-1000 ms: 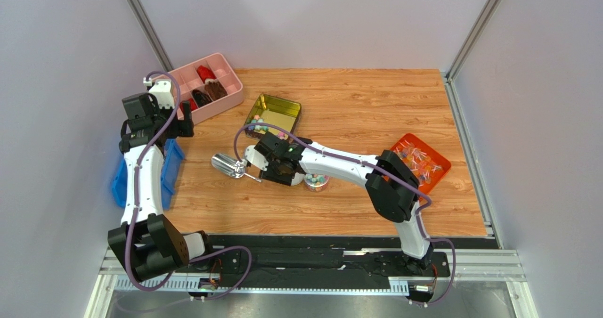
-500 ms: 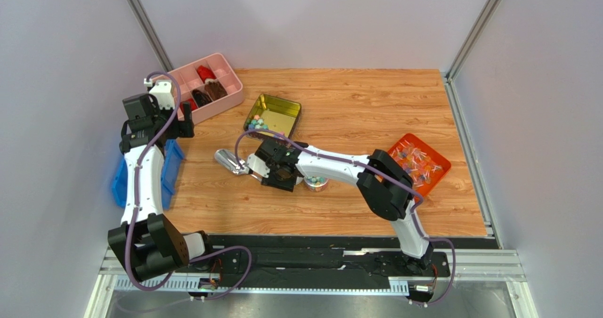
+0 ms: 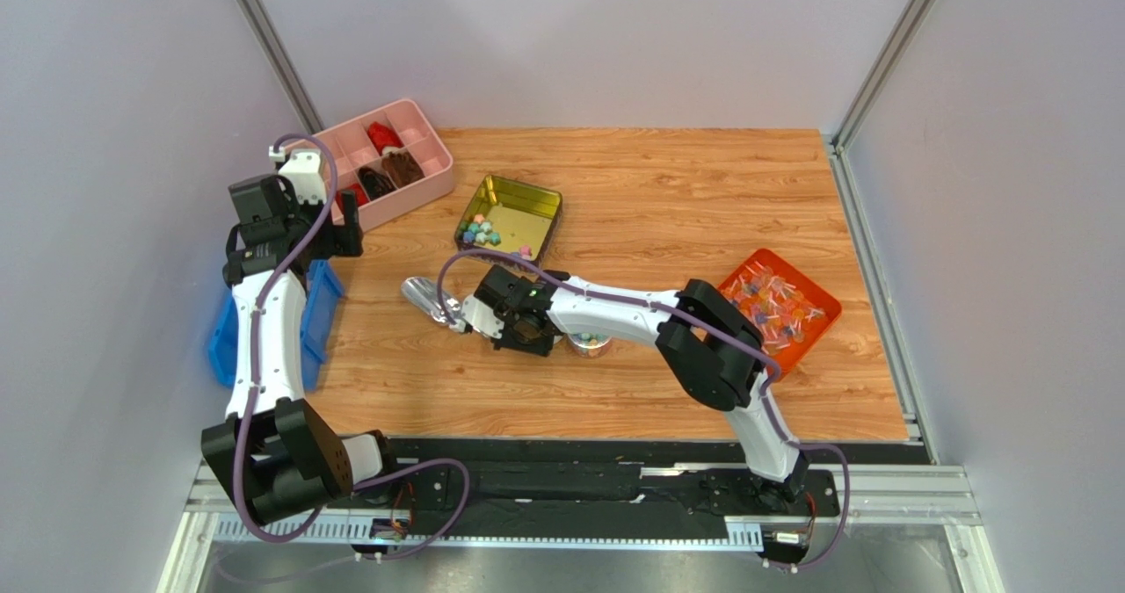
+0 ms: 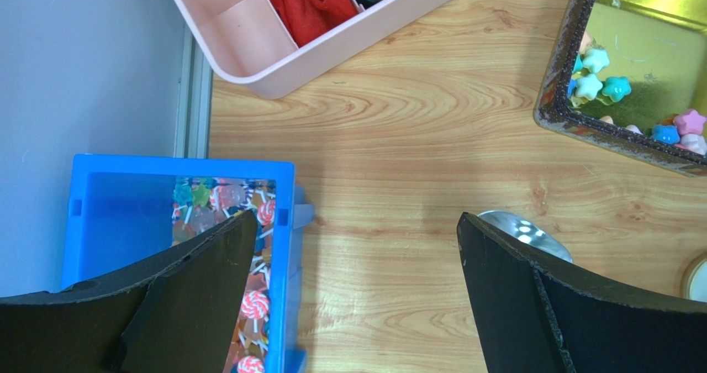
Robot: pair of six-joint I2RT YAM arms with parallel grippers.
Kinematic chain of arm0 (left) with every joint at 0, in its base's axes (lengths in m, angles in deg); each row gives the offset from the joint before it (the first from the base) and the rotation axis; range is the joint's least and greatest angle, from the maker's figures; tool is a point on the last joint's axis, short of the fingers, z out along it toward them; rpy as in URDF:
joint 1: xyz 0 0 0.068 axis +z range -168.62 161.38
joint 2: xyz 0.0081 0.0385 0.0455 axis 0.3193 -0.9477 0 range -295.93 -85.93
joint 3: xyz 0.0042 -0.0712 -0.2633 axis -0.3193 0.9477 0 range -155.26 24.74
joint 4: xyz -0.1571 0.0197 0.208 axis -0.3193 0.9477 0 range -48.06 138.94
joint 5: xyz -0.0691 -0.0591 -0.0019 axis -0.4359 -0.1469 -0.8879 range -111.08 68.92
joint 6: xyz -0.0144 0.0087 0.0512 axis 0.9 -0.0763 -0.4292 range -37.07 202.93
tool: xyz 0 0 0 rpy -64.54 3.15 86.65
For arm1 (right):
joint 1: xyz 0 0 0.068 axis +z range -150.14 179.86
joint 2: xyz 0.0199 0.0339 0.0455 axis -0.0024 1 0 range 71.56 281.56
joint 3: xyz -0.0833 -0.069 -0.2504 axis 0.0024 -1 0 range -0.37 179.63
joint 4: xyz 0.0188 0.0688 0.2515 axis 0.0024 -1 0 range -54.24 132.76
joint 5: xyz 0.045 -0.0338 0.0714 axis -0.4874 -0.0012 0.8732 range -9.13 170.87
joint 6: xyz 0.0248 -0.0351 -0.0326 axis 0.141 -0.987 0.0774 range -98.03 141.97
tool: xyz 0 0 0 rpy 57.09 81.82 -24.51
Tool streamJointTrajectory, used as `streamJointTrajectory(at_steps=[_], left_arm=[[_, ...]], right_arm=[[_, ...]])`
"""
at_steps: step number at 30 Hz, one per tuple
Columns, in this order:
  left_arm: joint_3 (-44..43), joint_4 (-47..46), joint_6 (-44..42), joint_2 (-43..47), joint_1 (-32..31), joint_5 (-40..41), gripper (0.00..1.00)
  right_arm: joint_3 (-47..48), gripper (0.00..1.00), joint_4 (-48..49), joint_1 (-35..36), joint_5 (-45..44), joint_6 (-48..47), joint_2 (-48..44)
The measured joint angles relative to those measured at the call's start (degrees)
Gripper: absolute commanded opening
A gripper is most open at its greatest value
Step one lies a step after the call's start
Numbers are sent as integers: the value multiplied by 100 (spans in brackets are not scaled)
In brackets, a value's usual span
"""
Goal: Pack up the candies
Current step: Pick up the bottle lid at the center of the board.
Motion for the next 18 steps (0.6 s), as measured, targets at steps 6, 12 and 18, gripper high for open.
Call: streamJointTrajectory(at_steps=[6,12,18], left_arm=[[0,2,-15,0,0,-155,99],[31,-13,-149,0,4,-706,99],[-96,4,-702,-243,0,-2031,99]], right_arm=[[122,0,-149,-2,74,-20,57],[529,0,-658,-122,527,-74,79],[1565,0,-1335,-431,1370,-153,26]])
